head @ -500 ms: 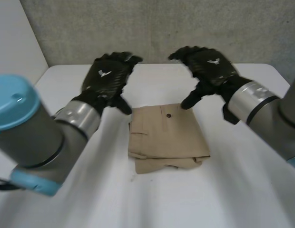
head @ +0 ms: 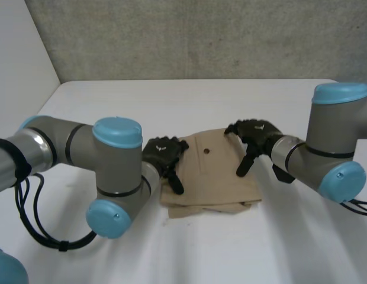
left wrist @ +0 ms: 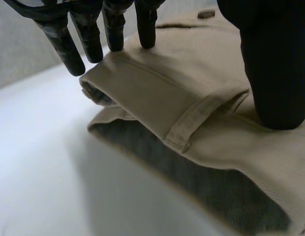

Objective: Fold the shorts.

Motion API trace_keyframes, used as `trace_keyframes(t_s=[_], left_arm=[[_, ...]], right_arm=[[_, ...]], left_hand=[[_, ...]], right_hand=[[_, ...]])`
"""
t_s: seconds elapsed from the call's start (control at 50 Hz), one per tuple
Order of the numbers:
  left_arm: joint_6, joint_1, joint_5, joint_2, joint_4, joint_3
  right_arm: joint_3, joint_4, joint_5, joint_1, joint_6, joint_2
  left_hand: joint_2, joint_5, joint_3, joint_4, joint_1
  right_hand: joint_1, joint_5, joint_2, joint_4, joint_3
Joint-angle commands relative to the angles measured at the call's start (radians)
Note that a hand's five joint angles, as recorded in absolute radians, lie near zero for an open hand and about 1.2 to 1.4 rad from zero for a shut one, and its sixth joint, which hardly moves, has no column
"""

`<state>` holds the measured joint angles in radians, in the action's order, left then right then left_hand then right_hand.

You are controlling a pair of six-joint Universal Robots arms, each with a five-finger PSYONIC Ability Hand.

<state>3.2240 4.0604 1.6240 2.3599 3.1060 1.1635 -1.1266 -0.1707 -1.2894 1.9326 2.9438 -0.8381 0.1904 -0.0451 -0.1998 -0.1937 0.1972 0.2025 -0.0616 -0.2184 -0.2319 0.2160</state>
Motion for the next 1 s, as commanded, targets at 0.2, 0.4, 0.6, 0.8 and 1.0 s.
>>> trace_keyframes(t_s=[0.2,0.4,0.6,0.8,1.0], left_arm=[[0.115,-0.003,0.001,-0.050,-0.009,0.028],[0.086,0.029,0.011,-0.335,-0.014,0.062],[0.027,0.241,0.036,-0.597,-0.228,0.070],[-0.104,0.249,-0.032,-0.659,-0.285,0.082],[-0.141,0.239,-0.036,-0.665,-0.285,0.108]], right_arm=[[0.010,-0.061,-0.108,0.048,-0.154,-0.048],[-0.025,0.103,-0.209,0.095,-0.040,-0.329],[-0.151,0.168,-0.418,0.091,-0.029,-0.538],[-0.154,0.096,-0.427,0.046,-0.026,-0.547],[-0.171,0.094,-0.416,0.037,-0.025,-0.555]], left_hand=[[-0.006,0.035,0.016,0.010,-0.013],[-0.006,0.035,0.016,0.010,-0.013],[-0.012,0.041,0.021,0.015,-0.019],[-0.015,0.044,0.024,0.018,-0.022],[-0.015,0.044,0.024,0.018,-0.022]], right_hand=[[-0.028,0.062,0.044,0.057,-0.041],[-0.028,0.062,0.044,0.057,-0.041],[-0.028,0.062,0.044,0.057,-0.041],[-0.028,0.062,0.044,0.057,-0.041],[-0.028,0.062,0.044,0.057,-0.041]])
